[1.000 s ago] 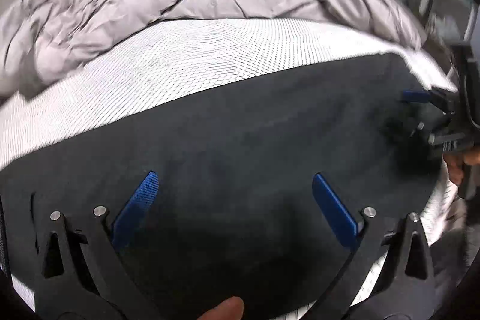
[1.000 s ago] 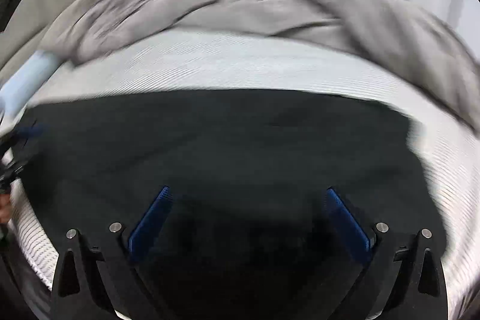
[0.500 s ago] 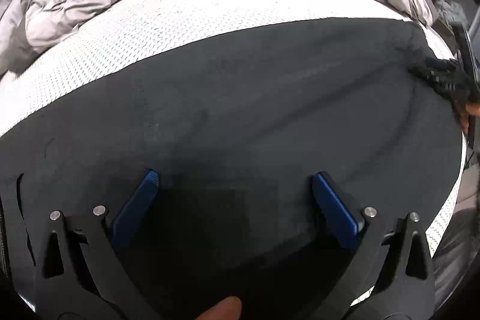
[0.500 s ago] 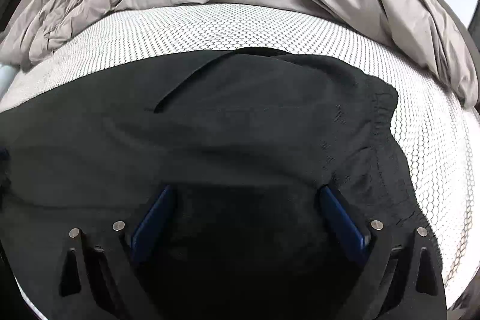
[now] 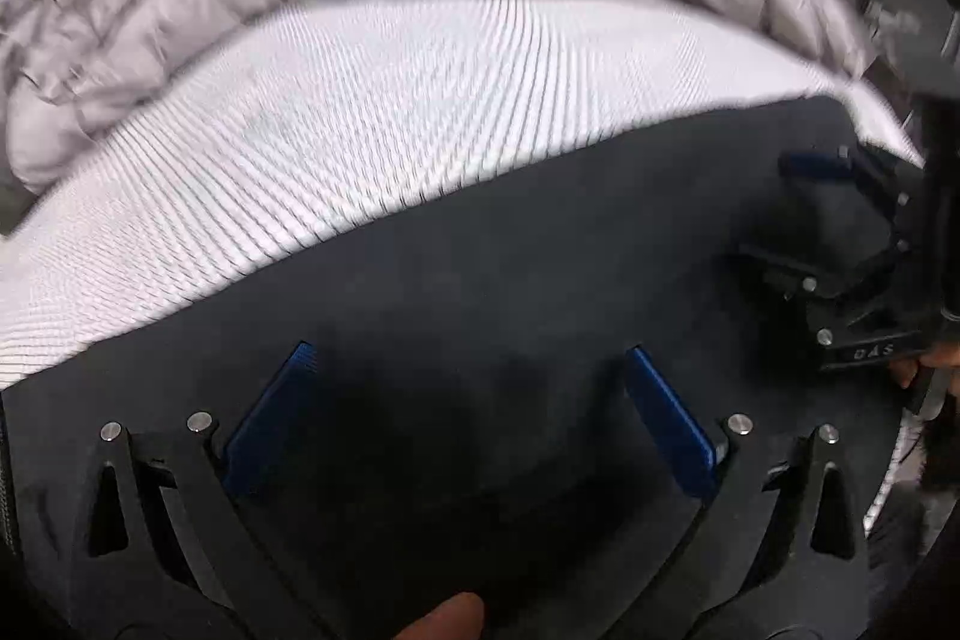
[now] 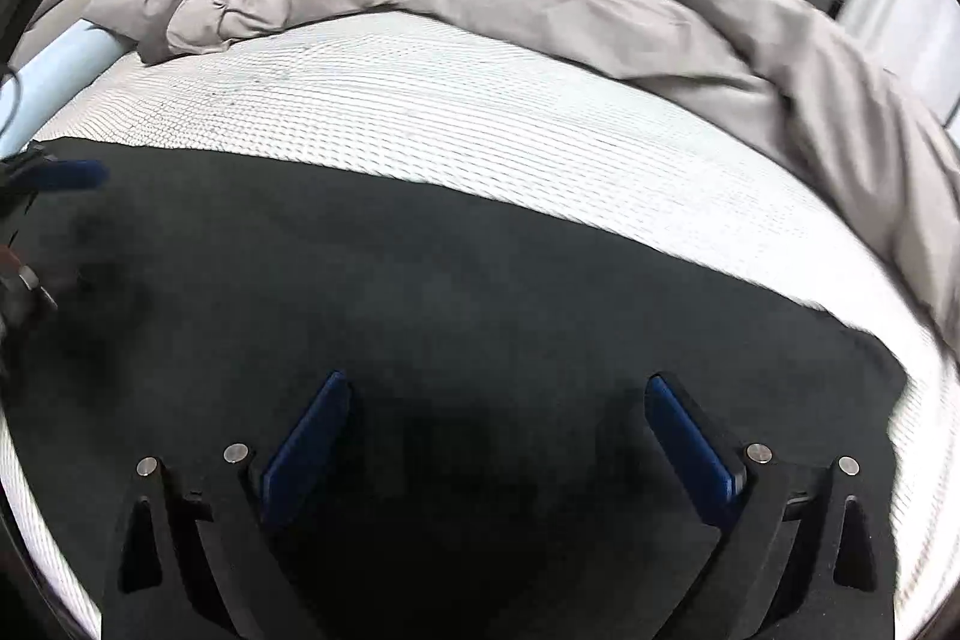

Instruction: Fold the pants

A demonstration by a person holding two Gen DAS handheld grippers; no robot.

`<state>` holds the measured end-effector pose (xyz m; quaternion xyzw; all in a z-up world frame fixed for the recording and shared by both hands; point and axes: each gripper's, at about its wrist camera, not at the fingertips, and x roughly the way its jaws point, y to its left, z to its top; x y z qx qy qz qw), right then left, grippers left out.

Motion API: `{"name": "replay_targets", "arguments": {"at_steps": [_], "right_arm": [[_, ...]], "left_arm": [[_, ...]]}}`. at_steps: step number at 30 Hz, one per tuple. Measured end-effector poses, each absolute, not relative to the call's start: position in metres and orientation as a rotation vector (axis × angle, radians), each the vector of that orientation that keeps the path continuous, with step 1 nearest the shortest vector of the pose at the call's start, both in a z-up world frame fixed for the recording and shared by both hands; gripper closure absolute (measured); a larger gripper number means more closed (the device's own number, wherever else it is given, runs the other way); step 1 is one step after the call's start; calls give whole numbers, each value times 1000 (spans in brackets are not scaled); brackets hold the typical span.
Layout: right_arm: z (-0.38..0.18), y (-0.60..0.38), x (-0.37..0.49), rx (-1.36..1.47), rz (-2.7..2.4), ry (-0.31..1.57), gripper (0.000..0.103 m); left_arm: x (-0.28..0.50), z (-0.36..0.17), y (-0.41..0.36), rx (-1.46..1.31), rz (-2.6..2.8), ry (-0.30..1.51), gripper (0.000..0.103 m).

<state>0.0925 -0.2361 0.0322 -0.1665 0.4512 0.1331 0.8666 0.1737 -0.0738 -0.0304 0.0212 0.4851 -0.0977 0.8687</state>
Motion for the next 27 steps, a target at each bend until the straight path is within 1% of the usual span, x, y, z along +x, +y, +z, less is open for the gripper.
{"name": "replay_targets", "arguments": {"at_steps": [1, 3, 5, 8, 11, 15, 17, 20, 22, 23, 25, 27], "right_arm": [[25, -228, 95, -368, 281, 958, 2], [13, -238, 116, -400, 284, 968, 2], [17, -256, 120, -364, 229, 972, 1], [26, -302, 133, -378, -66, 938, 1], [34, -318, 135, -265, -76, 953, 1], [55, -289, 120, -261, 10, 895, 1], [60, -262, 111, -255, 74, 885, 1], [41, -211, 125, -265, 167, 927, 1], [18, -190, 135, -379, 156, 964, 1], [11, -189, 133, -410, 167, 974, 1], [15, -199, 132, -374, 178, 973, 1], [23, -231, 132, -419, 22, 947, 1]], "left_arm": [[179, -42, -72, 57, -184, 1042, 0], [177, -47, -62, 49, -182, 1016, 0], [174, -44, -47, 36, -156, 1012, 0], [172, -42, -23, 21, -96, 1015, 0], [170, -38, -8, -15, -60, 1019, 0], [165, -13, -10, -35, -72, 944, 1], [177, -15, -17, -53, -79, 949, 1], [200, -34, -28, -56, -73, 1039, 0], [204, -40, -28, -31, -60, 1014, 0], [203, -41, -26, -39, -68, 1010, 0], [198, -42, -17, -79, -76, 998, 0], [197, -42, -12, -100, -89, 997, 0]]}}
